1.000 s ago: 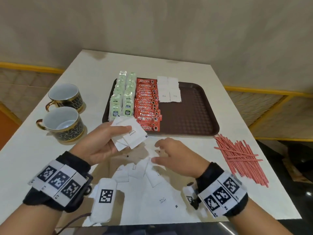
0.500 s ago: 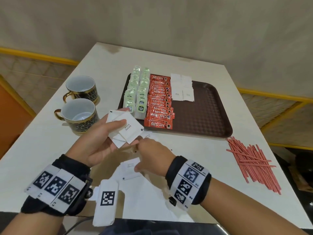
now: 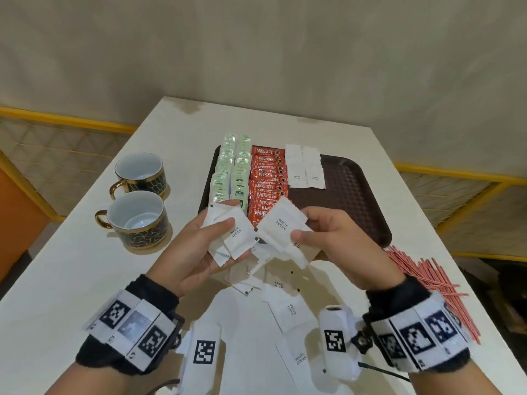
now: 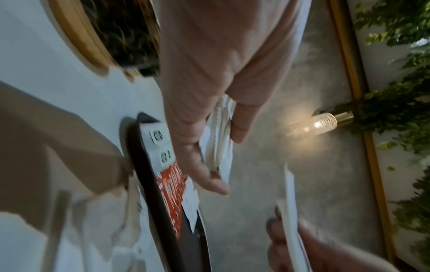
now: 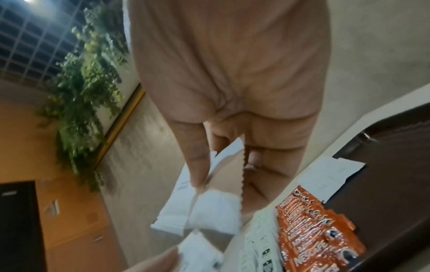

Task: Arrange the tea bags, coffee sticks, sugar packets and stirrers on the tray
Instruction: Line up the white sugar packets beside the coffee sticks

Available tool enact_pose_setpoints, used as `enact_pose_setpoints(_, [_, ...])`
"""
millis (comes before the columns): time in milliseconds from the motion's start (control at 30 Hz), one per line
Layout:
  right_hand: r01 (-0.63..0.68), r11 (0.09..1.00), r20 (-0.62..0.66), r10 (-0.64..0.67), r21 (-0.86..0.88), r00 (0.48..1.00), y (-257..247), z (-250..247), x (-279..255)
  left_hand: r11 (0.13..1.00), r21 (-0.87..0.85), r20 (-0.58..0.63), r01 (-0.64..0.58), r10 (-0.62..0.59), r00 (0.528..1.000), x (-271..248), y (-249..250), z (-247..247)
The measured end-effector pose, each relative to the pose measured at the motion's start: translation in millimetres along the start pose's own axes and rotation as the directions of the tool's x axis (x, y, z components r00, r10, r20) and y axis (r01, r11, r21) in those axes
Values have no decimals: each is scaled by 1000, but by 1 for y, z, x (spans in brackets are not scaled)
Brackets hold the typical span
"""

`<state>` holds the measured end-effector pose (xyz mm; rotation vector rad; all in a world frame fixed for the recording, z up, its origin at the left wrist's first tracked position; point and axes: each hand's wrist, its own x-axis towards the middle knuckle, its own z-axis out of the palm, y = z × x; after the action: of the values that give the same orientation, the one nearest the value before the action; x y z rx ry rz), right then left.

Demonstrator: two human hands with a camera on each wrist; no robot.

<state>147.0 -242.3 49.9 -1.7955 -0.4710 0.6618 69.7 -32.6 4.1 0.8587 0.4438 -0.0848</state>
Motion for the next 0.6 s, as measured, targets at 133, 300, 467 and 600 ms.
enact_pose_setpoints(133, [28, 1000, -64, -29, -14, 998, 3, 5, -5, 998, 20, 103, 56, -58, 993, 6, -8, 28])
enact_pose_setpoints(300, [16, 985, -127, -38, -170, 991, 16, 6, -6, 991, 117, 198, 61, -83, 977, 8, -15, 41])
enact_pose_setpoints(467, [-6, 997, -159, -8, -83, 987, 14, -2, -4, 985, 171, 189, 6, -39, 981, 18, -18, 39])
enact_pose_setpoints(600, [-58, 998, -215, 62, 28, 975, 19, -14, -3, 989, 144, 130, -39, 20, 991, 27, -14, 37])
